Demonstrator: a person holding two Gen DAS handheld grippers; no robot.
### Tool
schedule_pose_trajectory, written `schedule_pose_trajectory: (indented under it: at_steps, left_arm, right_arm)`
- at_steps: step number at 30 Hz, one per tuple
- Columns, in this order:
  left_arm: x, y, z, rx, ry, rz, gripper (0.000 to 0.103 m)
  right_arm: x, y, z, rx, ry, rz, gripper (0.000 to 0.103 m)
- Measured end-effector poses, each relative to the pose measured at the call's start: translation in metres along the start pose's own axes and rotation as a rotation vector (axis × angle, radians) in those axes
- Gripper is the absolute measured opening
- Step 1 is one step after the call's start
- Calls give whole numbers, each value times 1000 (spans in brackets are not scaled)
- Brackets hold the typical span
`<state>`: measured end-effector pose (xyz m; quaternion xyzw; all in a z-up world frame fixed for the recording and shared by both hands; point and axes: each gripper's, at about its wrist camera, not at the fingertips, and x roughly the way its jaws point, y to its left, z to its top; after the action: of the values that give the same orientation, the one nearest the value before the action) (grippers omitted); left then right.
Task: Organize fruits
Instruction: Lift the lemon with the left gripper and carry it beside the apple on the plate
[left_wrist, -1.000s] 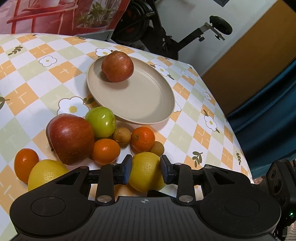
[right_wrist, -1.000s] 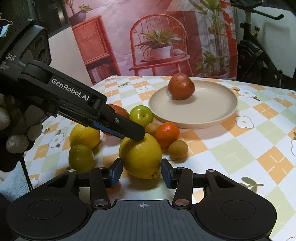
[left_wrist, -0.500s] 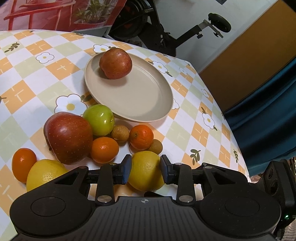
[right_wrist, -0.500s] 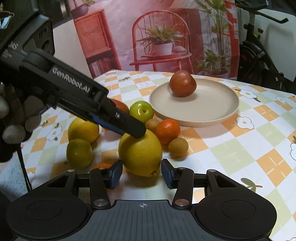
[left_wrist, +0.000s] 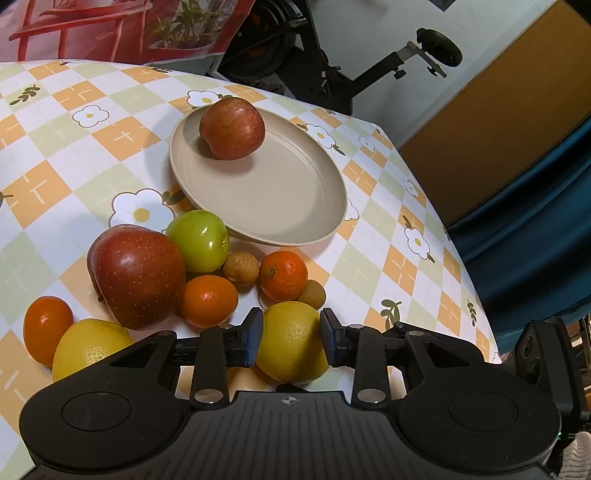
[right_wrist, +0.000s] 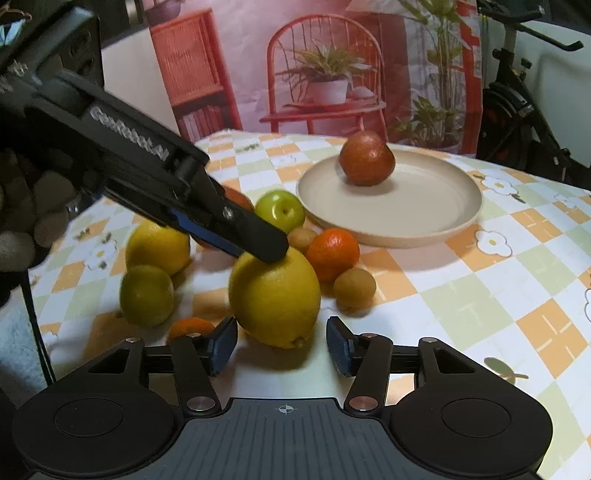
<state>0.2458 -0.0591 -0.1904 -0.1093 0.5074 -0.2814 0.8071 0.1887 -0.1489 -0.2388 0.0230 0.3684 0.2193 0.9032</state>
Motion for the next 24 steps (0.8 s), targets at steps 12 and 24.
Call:
schedule_pose_trajectory:
  at_steps: [12,24]
  left_arm:
    - [0,-1,0,4,-9,7,36]
    - [-17,-13,9,45,-59,3,36]
  right_arm:
    - [2,0,-1,-13,-22,23,44]
    - [-12,1,10,-4,-83,33,43]
